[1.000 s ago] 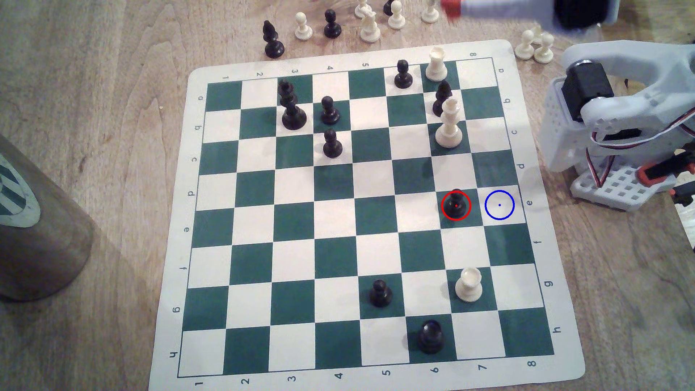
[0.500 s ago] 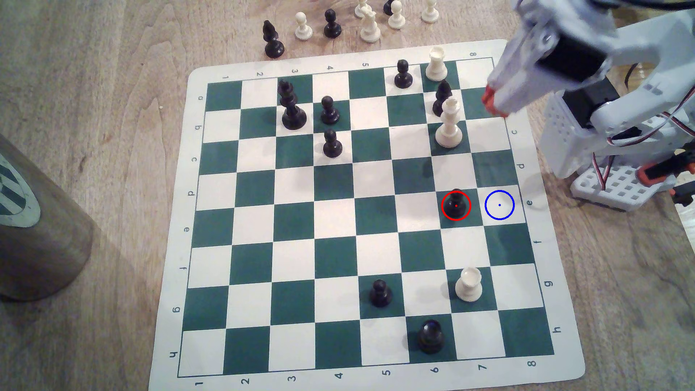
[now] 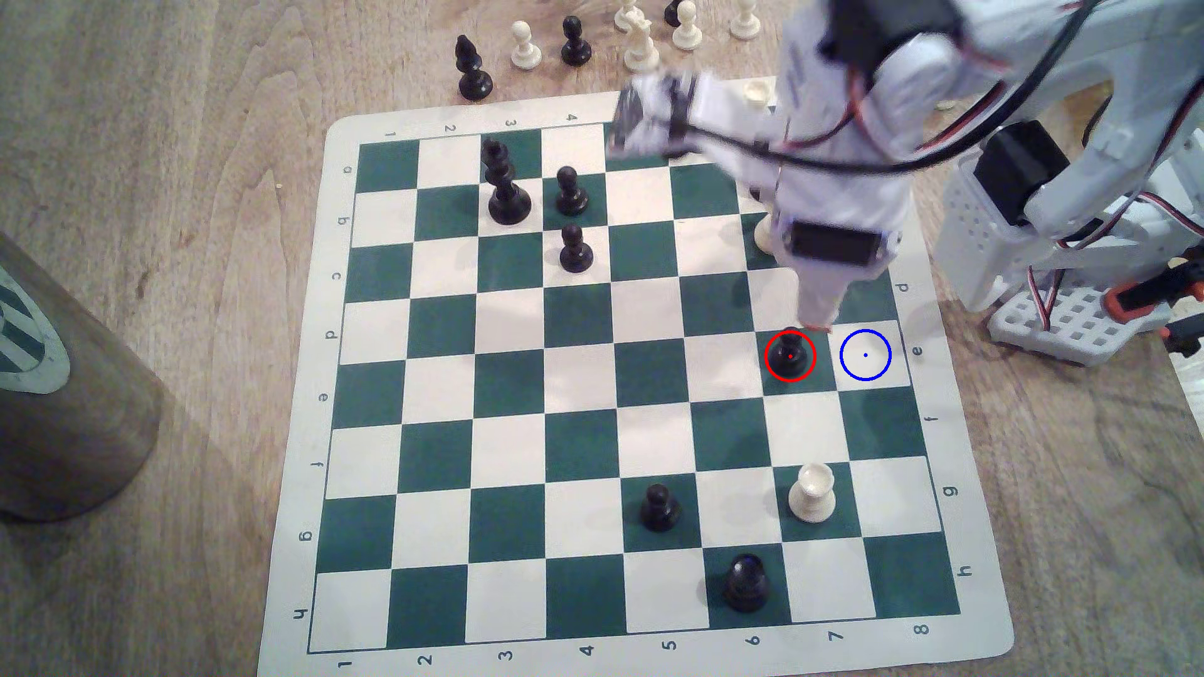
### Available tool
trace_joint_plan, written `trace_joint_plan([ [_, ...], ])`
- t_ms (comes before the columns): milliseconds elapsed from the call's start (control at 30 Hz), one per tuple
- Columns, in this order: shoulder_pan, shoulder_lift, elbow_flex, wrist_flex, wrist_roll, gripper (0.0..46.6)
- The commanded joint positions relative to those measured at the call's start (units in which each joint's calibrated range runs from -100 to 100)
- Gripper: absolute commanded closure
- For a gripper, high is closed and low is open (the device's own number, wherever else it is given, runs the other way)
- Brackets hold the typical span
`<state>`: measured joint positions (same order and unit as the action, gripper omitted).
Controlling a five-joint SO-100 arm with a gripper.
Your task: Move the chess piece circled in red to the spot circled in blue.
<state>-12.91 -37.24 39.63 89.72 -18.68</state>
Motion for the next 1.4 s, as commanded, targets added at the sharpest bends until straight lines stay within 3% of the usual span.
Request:
trace_joint_plan([
  [0,0.20,1.50,2.62,-2.74,-0.63,31.1],
  [500,0.51,5.75,9.51,-15.44,-1.42,30.1],
  [900,2.39,9.14,13.32,-20.84,-0.54,29.7],
  [1367,0.74,13.47,13.95,-24.12,-1.12,31.8],
])
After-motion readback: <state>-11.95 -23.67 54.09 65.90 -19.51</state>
